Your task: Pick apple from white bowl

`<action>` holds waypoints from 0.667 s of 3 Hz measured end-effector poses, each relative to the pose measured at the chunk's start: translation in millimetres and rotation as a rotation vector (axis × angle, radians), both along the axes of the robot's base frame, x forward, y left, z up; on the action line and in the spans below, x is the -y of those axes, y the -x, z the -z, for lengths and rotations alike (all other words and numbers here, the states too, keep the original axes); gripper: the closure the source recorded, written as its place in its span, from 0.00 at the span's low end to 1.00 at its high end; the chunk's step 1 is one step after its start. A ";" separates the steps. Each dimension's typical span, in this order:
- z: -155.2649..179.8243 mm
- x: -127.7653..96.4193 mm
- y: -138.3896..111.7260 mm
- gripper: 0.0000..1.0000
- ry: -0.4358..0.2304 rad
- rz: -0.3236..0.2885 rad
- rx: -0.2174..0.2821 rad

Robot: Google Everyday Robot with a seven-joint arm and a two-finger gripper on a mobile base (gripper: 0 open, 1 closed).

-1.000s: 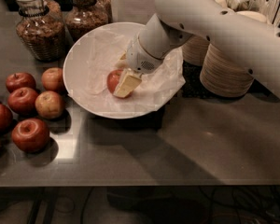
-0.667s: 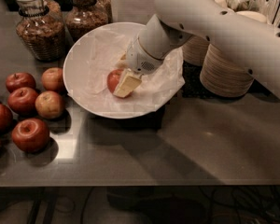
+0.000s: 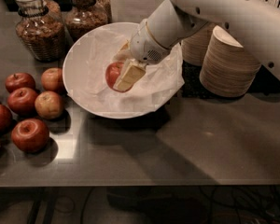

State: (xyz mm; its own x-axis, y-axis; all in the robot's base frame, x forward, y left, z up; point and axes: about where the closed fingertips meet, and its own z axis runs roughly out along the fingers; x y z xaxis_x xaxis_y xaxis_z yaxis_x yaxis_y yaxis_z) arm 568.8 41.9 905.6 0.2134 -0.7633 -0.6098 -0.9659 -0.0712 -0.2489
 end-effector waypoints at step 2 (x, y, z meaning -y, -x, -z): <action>-147.7 17.7 30.5 1.00 -0.091 -0.076 0.241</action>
Offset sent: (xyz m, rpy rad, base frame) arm -0.0497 -0.0375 0.2411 0.1241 -0.3942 0.1016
